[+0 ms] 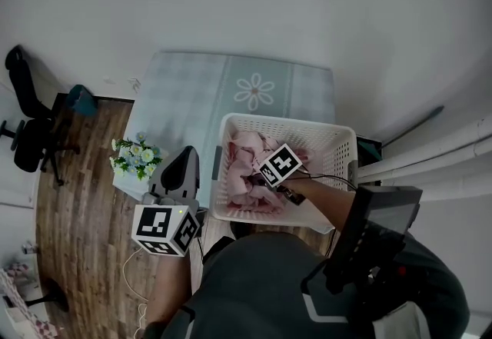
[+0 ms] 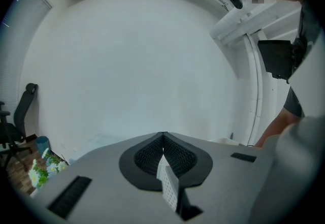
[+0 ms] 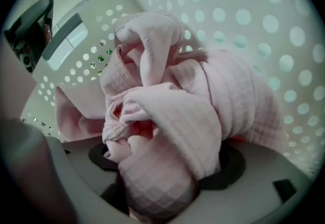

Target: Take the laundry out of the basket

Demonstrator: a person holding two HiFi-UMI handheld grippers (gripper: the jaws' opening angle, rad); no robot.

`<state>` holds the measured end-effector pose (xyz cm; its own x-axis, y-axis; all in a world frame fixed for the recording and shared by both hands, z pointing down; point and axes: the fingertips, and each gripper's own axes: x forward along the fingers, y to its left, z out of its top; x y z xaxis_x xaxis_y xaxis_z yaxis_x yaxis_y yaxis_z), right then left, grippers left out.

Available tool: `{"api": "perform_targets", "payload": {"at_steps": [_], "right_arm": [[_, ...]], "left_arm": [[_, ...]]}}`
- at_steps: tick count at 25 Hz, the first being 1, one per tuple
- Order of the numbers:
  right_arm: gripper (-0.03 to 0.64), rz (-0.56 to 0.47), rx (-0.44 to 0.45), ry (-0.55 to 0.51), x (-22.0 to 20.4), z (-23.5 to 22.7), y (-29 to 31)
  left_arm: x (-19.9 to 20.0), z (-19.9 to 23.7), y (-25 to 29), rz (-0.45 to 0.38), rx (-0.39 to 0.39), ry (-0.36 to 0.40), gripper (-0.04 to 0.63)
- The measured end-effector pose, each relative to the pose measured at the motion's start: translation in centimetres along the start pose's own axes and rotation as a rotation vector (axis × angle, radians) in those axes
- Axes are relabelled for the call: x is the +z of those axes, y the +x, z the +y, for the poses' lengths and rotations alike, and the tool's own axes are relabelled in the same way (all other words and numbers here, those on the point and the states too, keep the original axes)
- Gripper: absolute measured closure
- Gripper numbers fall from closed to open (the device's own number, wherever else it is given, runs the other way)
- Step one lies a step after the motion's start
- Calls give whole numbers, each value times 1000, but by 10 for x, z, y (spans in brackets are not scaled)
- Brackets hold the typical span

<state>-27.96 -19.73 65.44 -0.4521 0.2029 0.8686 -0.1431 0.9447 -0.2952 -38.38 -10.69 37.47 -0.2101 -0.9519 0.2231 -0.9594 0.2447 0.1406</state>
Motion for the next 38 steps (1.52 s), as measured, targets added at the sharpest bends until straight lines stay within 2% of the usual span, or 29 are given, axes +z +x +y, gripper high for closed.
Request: {"api": "perform_targets", "payload": {"at_steps": [2, 5, 12, 22, 30, 38], "right_arm": [[203, -27, 21, 20, 1, 1, -3], [285, -65, 94, 122, 1, 0, -6], [379, -142, 209, 300, 5, -1, -14], [410, -247, 486, 555, 13, 19, -53], [410, -454, 590, 499, 32, 35, -124], [410, -706, 602, 442, 53, 54, -211]], "left_arm": [[2, -1, 2, 0, -6, 3, 586], [4, 0, -1, -5, 2, 3, 586], [10, 4, -10, -22, 19, 4, 586], [23, 11, -26, -51, 36, 15, 586], [36, 4, -15, -77, -23, 25, 586], [63, -26, 5, -134, -154, 39, 586]]}}
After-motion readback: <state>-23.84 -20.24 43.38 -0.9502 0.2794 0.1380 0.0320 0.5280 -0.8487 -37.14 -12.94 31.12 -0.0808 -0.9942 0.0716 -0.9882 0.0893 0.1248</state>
